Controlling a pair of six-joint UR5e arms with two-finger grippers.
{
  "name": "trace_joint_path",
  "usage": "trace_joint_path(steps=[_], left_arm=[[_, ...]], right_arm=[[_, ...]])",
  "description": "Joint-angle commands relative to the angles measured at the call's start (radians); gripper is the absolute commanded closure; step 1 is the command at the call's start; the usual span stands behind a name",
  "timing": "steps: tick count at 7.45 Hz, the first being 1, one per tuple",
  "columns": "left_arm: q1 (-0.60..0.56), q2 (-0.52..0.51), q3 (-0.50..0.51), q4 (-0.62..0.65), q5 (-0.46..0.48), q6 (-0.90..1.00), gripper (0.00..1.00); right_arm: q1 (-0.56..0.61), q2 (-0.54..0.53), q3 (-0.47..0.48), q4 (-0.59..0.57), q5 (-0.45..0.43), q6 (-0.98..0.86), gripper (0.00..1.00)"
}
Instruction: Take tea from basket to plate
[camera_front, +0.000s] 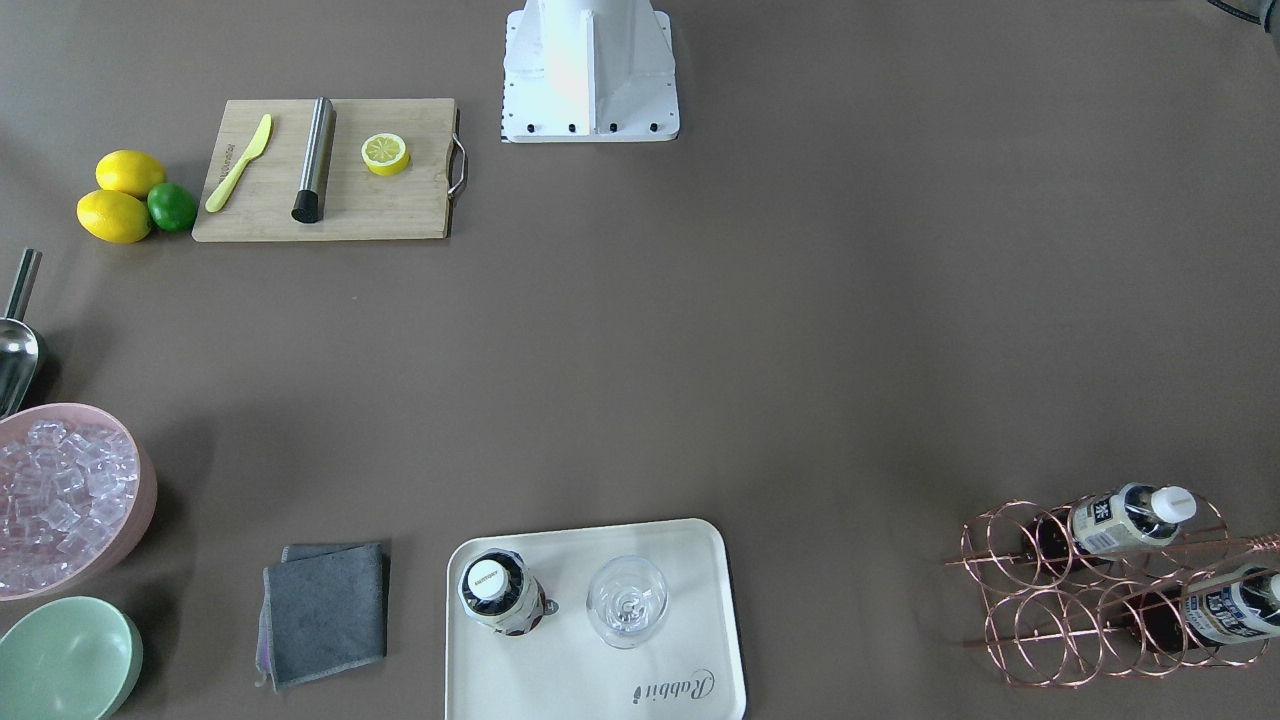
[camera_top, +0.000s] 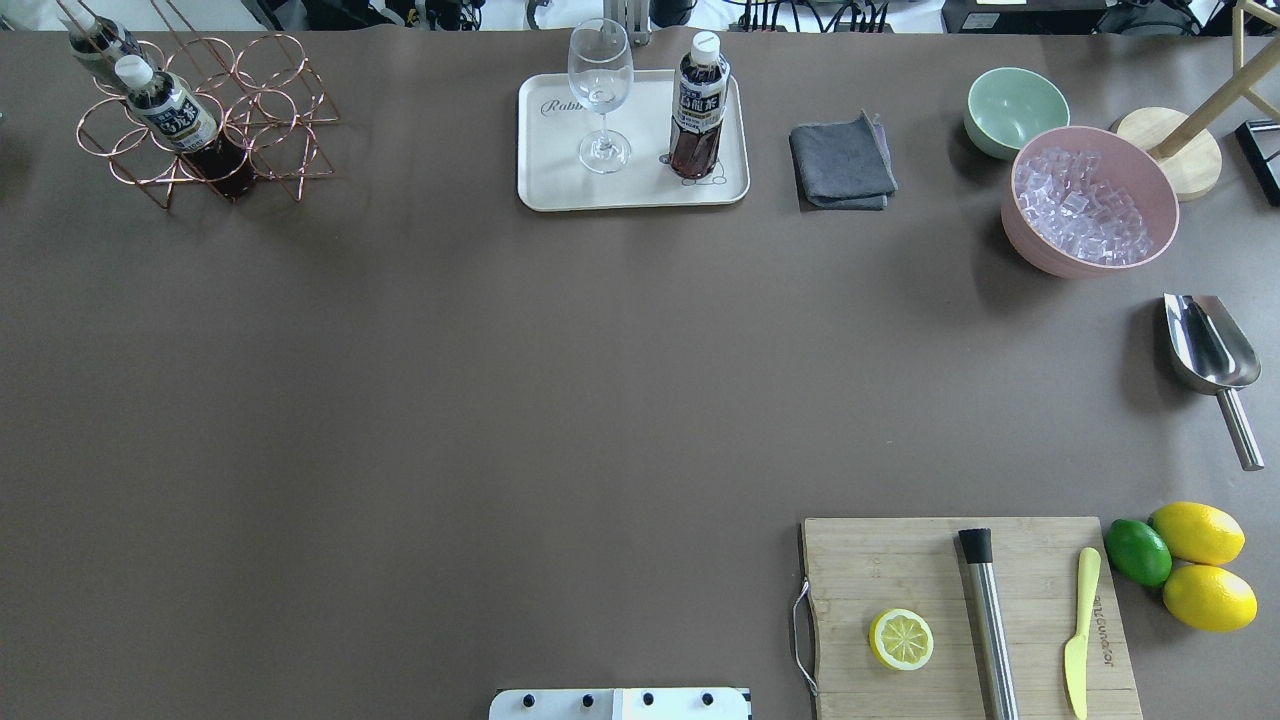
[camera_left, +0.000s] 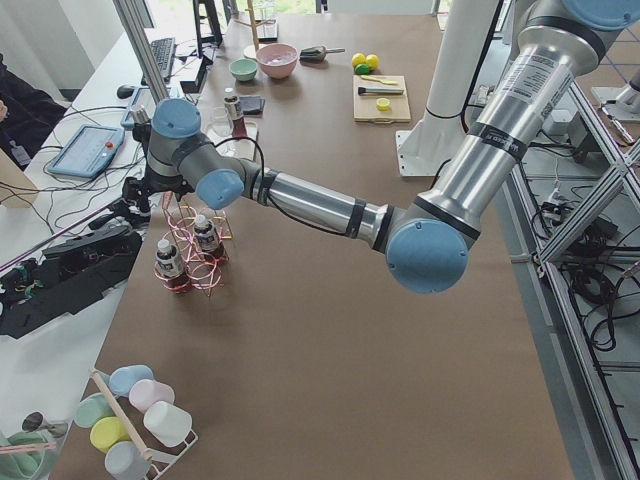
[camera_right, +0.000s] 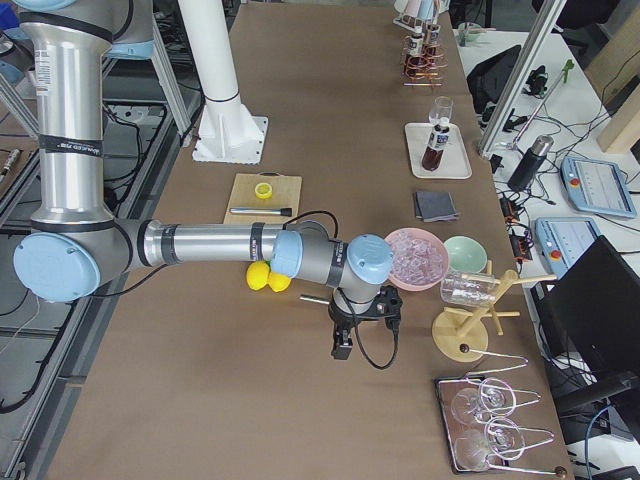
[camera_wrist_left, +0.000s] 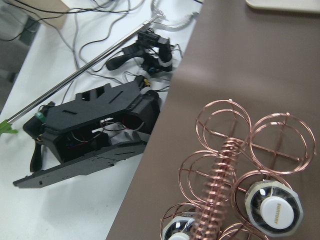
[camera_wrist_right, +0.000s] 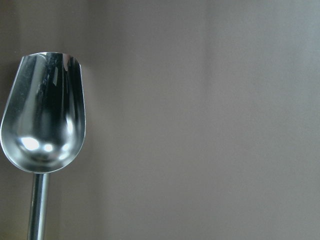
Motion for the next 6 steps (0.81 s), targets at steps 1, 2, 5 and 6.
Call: trace_joint_path(steps=[1, 2, 5, 6], left_arm=[[-0.096, 0.185, -0.152, -0.118, -0.038, -0.371, 0.02], [-0.136, 0.268, -0.181, -0.115, -0.038, -0.392, 0.02], [-0.251, 0.346, -0.172, 0.225, -0.200, -0.384, 0.02], [-0.277, 0.344, -0.173, 0.351, -0.234, -0.384, 0.02]], right_arm=[[0.000, -0.001, 0.002, -0.001, 0.002, 0.000, 0.00], [0.000, -0.001, 0.000, -0.002, 0.002, 0.002, 0.00], [0.000, -0.002, -0.002, -0.002, 0.002, 0.002, 0.00], [0.000, -0.001, 0.006, -0.002, 0.006, 0.003, 0.00]])
